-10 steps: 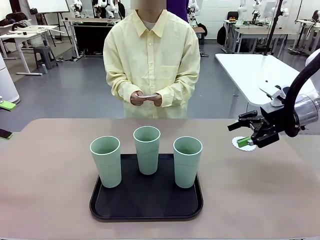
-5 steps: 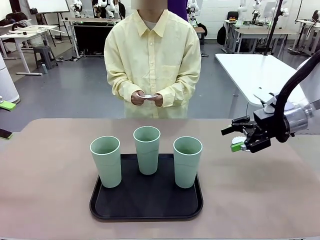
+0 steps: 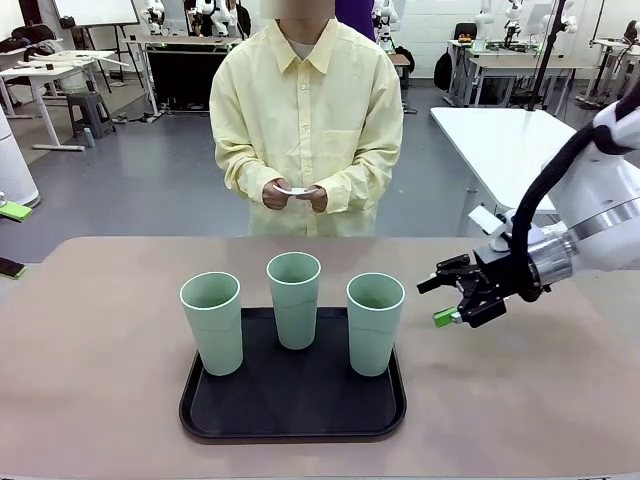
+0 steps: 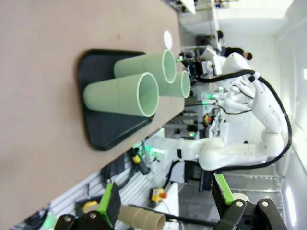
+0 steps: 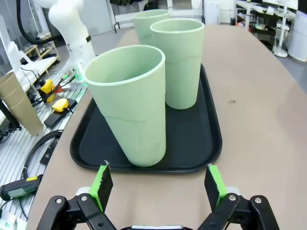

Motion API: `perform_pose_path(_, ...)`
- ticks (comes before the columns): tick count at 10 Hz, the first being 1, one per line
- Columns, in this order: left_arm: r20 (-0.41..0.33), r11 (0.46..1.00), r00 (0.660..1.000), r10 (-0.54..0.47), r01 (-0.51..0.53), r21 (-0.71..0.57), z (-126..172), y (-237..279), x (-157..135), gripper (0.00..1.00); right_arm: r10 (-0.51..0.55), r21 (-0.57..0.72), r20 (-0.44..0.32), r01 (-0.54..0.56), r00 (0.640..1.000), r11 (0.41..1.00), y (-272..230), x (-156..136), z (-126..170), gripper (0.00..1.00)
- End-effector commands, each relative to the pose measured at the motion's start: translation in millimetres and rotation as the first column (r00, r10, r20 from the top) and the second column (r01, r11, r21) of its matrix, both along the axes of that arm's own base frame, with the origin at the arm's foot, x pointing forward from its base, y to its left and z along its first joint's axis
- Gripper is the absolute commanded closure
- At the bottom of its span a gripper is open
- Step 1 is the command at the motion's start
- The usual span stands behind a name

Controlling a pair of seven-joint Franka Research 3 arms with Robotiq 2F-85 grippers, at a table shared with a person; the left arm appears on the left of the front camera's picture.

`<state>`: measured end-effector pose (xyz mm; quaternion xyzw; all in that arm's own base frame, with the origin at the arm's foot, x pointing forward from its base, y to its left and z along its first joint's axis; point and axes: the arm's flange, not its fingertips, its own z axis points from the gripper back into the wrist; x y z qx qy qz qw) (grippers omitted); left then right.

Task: Place coasters on the table and set cups on them.
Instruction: Pick up one Reusable plastic cup and place it on a coaster set by the human.

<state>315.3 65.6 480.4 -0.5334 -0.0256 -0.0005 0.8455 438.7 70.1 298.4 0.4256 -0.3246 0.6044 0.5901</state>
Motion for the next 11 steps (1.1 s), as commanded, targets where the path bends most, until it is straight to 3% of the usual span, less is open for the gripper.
perform_pose_path(1,0.016,1.000,1.000,-0.002,0.003,-0.016,0.6,0.8,0.4,0.00,0.016,-0.005,0.026,-0.016,1.000,1.000,20.6,9.8,-6.5,0.00)
perform_pose_path(11,0.016,1.000,1.000,-0.002,0.003,-0.016,0.6,0.8,0.4,0.00,0.088,0.001,0.042,-0.088,0.995,0.996,58.5,-6.8,-10.9,0.00)
